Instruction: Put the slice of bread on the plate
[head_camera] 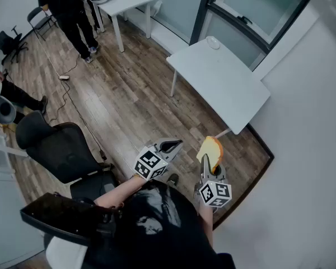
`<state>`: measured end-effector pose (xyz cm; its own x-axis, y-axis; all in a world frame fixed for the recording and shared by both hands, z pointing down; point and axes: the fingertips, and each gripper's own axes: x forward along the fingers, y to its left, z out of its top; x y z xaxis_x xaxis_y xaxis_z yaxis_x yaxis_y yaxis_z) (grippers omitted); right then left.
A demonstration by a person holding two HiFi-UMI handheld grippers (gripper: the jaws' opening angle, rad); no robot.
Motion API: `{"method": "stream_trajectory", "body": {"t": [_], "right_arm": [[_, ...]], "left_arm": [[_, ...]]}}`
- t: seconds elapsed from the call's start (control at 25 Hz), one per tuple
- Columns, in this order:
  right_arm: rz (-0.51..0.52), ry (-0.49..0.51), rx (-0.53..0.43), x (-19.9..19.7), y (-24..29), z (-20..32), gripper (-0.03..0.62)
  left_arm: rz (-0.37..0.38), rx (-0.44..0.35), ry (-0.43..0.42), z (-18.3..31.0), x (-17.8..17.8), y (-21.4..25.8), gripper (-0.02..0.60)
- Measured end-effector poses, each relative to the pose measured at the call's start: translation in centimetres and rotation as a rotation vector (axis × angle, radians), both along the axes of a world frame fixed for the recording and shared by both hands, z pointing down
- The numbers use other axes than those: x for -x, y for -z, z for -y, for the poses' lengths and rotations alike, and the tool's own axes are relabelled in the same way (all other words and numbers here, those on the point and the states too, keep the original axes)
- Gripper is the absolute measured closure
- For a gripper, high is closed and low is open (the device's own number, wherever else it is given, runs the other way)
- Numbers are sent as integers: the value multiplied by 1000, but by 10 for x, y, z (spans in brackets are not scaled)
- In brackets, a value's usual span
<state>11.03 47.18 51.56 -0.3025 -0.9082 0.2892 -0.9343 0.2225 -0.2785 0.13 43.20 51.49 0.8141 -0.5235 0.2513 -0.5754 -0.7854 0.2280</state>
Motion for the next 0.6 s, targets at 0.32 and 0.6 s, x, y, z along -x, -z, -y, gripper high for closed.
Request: {"method": "stream_trajectory", "body": {"t": [0.32,0.6], "right_arm": [[12,-2,13,11,-5,-3,496],[68,-11,4,31,-10,4,496]], "left_arm": [[6,15,3,-4,15,-5,575],[-2,21,-12,1,31,-10,575]]}}
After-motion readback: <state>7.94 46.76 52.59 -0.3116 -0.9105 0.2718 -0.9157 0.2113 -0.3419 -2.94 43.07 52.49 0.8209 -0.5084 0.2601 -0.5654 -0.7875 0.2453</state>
